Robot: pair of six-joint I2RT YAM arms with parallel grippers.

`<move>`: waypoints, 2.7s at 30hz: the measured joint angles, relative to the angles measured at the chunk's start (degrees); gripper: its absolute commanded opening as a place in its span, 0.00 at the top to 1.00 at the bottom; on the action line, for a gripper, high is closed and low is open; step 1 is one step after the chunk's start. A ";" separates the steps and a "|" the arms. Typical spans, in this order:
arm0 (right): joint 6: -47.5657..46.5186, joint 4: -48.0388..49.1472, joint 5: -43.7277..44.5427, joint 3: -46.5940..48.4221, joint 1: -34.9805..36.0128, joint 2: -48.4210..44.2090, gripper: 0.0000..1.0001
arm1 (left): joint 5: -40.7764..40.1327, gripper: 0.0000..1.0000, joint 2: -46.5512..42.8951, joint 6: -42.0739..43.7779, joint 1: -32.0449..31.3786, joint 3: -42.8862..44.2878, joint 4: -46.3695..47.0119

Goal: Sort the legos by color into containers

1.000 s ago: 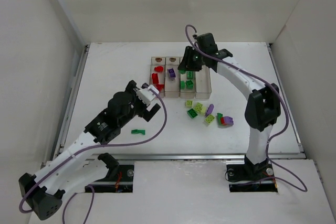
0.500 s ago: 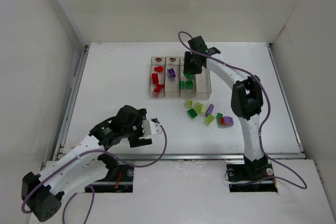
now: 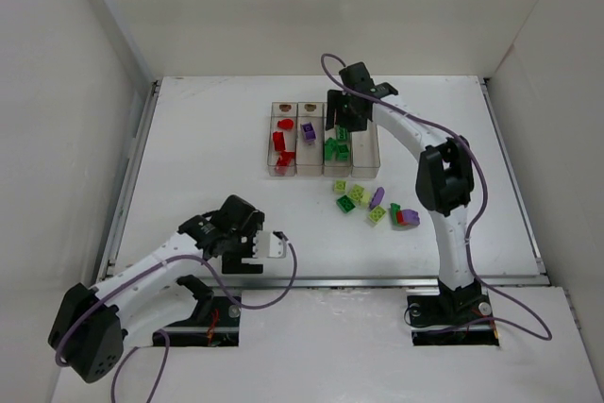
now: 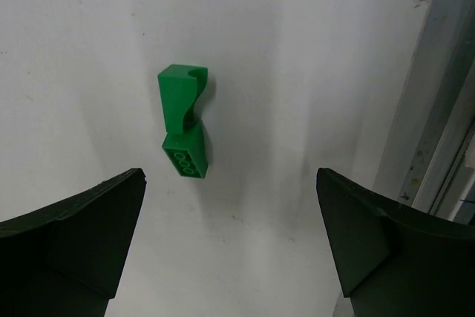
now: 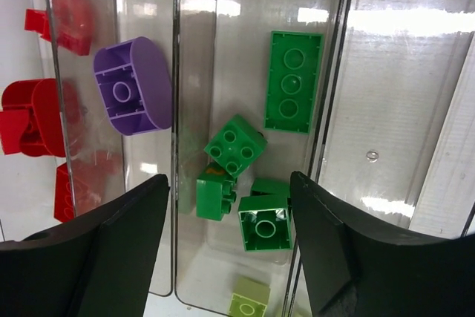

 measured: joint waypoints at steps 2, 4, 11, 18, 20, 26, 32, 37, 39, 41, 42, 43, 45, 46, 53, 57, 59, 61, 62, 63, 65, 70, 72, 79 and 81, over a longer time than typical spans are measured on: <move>-0.28 0.00 -0.57 0.00 0.00 -0.22 0.28 | -0.04 0.03 -0.02 1.36 1.77 0.00 0.02; -0.42 0.04 -1.09 0.00 0.00 -0.61 0.28 | 0.02 0.06 0.28 2.86 3.52 0.00 -0.17; -1.68 1.31 -2.01 -1.16 0.00 -4.83 0.28 | 1.99 0.25 8.39 7.48 9.64 2.14 -1.44; -3.08 2.36 -2.38 -3.48 0.00 -7.37 0.28 | 6.58 0.33 18.69 10.03 12.72 10.21 -1.16; -3.39 2.56 -2.36 -4.57 0.00 -7.52 0.28 | 7.52 0.35 19.89 10.40 12.74 11.61 -0.90; -4.00 2.58 -2.32 -7.34 0.00 -7.69 0.28 | 8.96 0.57 21.11 12.22 12.74 12.11 -1.16; -4.22 2.56 -2.32 -8.31 0.00 -7.72 0.28 | 10.38 0.93 21.35 13.22 12.74 12.11 -1.07; -4.33 2.56 -2.32 -8.35 0.00 -8.15 0.28 | 10.75 1.00 21.35 13.22 12.79 12.15 -1.03; -4.42 2.58 -2.32 -8.37 0.00 -8.57 0.28 | 10.82 1.00 21.22 13.18 12.79 12.13 -1.07; -4.44 2.56 -2.32 -8.37 0.00 -9.01 0.28 | 10.93 1.00 21.16 12.92 12.79 12.13 -1.14; -4.44 2.56 -2.32 -8.37 0.00 -9.18 0.28 | 11.02 1.00 21.07 12.76 12.79 12.11 -1.22; -4.44 2.58 -2.32 -8.37 0.00 -9.38 0.28 | 11.04 1.00 20.81 12.61 12.79 12.07 -1.33; -4.44 2.58 -2.32 -8.41 0.00 -9.73 0.28 | 11.15 1.00 19.78 12.22 13.09 11.91 -1.60; -4.44 2.56 -2.32 -8.50 0.00 -9.94 0.28 | 11.28 1.00 19.02 12.07 13.44 11.91 -1.75; -6.29 4.55 -2.67 -14.12 0.00 -14.93 0.27 | 11.61 1.00 14.93 9.49 20.31 15.89 -1.03; -10.36 7.82 -5.79 -21.24 -0.04 -21.84 0.25 | 14.64 1.00 14.78 5.73 22.58 21.59 -0.46; -13.64 9.25 -8.33 -24.65 0.09 -26.21 0.24 | 18.03 1.00 15.06 3.15 23.02 25.99 -1.01; -18.10 10.25 -10.71 -27.23 0.61 -30.45 0.22 | 22.64 1.00 15.87 -0.22 23.10 31.04 -1.20; -20.33 10.27 -11.72 -27.96 1.42 -32.50 0.22 | 25.33 1.00 16.50 -2.08 23.10 34.18 -1.14; -22.86 10.23 -12.44 -28.22 2.51 -34.32 0.22 | 27.41 1.00 16.85 -3.54 23.10 36.46 -0.92; -27.26 10.60 -13.92 -28.24 6.08 -37.29 0.22 | 32.22 1.00 17.49 -6.73 23.10 40.85 -0.70; -33.11 12.20 -20.98 -28.63 15.39 -41.64 0.31 | 40.70 1.00 18.60 -14.23 23.08 46.86 0.48; -33.33 13.49 -23.85 -29.66 15.78 -42.80 0.38 | 43.39 1.00 18.67 -16.52 22.82 47.69 0.79; -33.31 14.91 -27.08 -29.27 17.14 -43.19 0.44 | 49.75 1.00 18.25 -25.18 20.72 48.59 3.32; -33.33 14.99 -27.85 -28.61 17.88 -43.08 0.44 | 50.51 1.00 17.70 -26.84 20.33 48.59 4.42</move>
